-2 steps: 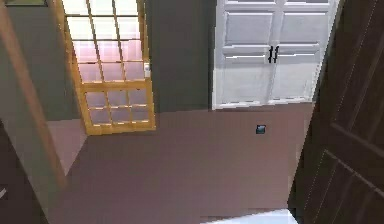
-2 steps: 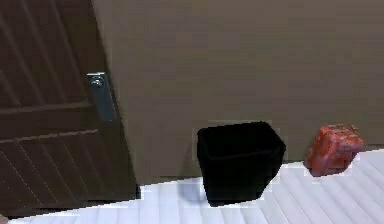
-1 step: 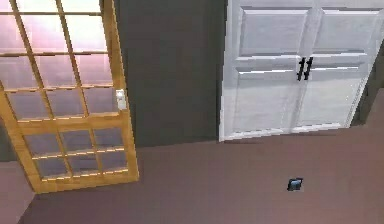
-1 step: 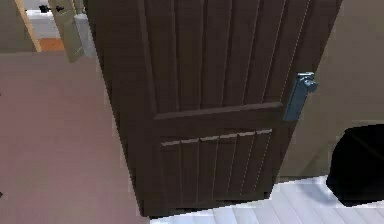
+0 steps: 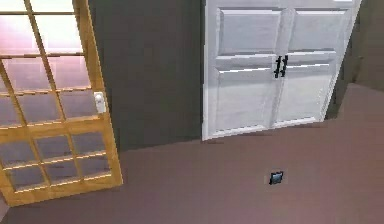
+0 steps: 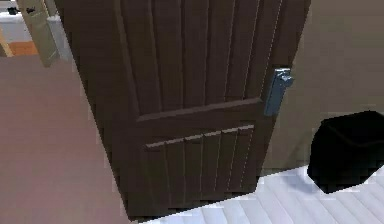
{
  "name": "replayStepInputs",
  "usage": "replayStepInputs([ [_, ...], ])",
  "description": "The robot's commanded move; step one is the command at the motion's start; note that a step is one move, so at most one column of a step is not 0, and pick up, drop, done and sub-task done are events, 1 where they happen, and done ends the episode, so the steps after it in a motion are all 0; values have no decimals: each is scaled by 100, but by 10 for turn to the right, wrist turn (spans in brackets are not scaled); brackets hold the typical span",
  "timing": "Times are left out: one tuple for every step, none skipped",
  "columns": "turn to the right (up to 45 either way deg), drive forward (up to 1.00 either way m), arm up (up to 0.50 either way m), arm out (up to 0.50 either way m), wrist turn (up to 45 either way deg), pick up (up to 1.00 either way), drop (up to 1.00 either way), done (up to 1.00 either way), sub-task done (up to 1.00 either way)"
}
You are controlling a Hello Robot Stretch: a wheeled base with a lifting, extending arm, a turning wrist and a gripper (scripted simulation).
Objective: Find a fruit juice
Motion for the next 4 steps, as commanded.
replayStepInputs([
  [0, 25, 0, 0, 0, 0, 0, 0, 0],
  [330, 0, 0, 0, 0, 0, 0, 0, 0],
  [0, 100, 0, 0, 0, 0, 0, 0, 0],
  [450, 0, 0, 0, 0, 0, 0, 0, 0],
])
